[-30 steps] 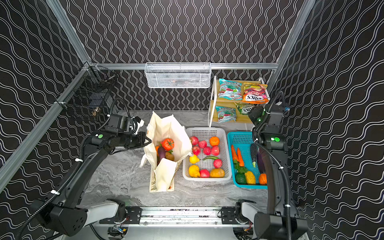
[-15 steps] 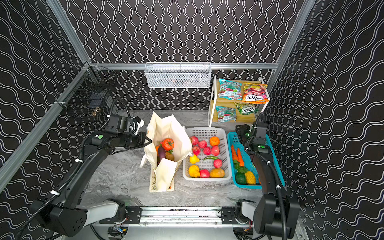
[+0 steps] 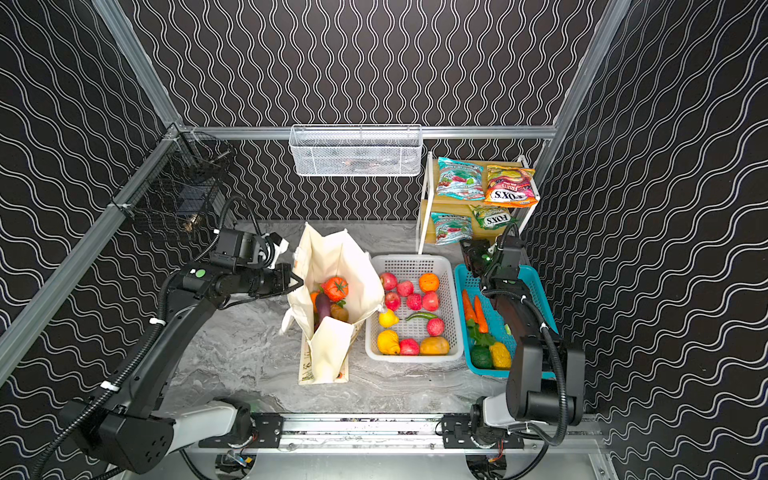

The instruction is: Place the food into the grocery bag and tie it

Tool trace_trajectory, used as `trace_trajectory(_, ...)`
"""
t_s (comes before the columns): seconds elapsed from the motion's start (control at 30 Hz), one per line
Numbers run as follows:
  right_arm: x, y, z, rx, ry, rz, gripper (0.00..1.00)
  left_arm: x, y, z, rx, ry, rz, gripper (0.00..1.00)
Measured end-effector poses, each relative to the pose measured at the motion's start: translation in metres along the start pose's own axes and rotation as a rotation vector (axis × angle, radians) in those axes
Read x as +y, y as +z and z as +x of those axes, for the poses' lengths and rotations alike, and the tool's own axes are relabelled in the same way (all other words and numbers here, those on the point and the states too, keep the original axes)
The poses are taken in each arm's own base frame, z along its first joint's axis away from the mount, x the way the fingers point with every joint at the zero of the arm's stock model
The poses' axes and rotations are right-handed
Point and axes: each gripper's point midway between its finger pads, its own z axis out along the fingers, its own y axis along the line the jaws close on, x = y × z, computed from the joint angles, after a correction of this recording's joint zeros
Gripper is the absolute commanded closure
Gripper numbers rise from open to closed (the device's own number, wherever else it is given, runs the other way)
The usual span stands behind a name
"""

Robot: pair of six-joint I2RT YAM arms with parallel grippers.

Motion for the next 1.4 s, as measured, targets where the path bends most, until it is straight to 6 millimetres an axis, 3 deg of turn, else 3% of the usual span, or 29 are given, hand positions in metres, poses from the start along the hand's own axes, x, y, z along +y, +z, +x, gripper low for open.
trace_trajectory(0.2,0.001,0.015,-0.005,-0.011,0.017,-0.013,0.76,0.000,0.000,0.000,0.001,0.000,0.000,1.00)
trace_trajectory(0.43,-0.008,0.024,-0.012,-0.038,0.038,0.010,0.72,-0.001,-0.001,-0.002,0.003,0.002,-0.002,1.00)
trace_trajectory(0.9,-0.012,0.032,-0.022,-0.089,0.059,0.004,0.89,-0.001,-0.001,-0.003,0.007,0.003,-0.006,1.00)
trace_trajectory(1.2,-0.003,0.028,-0.027,-0.112,0.064,-0.025,1.00,-0.001,-0.001,-0.003,0.010,0.002,-0.008,1.00)
trace_trajectory(1.4,0.027,0.005,-0.027,-0.131,0.039,-0.081,1.00,-0.001,-0.001,-0.004,0.012,0.002,-0.009,1.00)
